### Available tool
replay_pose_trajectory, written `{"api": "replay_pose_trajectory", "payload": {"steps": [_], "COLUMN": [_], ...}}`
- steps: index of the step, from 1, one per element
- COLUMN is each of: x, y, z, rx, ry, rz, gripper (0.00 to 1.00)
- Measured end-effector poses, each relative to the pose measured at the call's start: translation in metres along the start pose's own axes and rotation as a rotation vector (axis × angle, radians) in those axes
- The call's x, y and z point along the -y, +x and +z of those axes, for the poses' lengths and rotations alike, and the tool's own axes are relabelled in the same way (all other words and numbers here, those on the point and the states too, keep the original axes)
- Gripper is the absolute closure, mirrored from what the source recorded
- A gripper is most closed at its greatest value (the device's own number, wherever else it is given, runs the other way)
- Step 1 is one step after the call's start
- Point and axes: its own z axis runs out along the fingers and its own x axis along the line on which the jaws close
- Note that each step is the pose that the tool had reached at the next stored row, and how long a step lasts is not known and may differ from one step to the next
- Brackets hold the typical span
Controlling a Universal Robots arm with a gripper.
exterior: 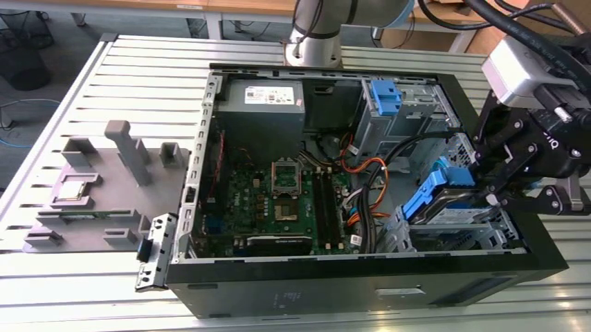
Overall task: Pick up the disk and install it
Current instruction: 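Insert the disk into the insertion slot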
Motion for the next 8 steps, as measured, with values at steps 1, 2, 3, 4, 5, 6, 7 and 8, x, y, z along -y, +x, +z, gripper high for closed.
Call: {"api": "replay_pose_trajectory", "payload": {"steps": [1,2,3,4,5,6,7,8], "x": [0.0000,0.0000,0.0000,0.0000,0.0000,0.0000,0.0000,0.0000], "y": [0.0000,0.0000,0.0000,0.0000,0.0000,0.0000,0.0000,0.0000], "z": [0.0000,0.0001,0.0001,0.0001,0.0001,0.0001,0.0002,0.0002], "rx": [0.0000,0.0000,0.0002,0.0001,0.0003,0.0002,0.0004,0.0004], "ry": [0.0000,0.0000,0.0000,0.0000,0.0000,0.0000,0.0000,0.0000], "rz": [0.000,0.000,0.000,0.000,0.000,0.000,0.000,0.000], "gripper": [0.65,0.65,0.65,0.64,0.58,0.58,0.58,0.52]}}
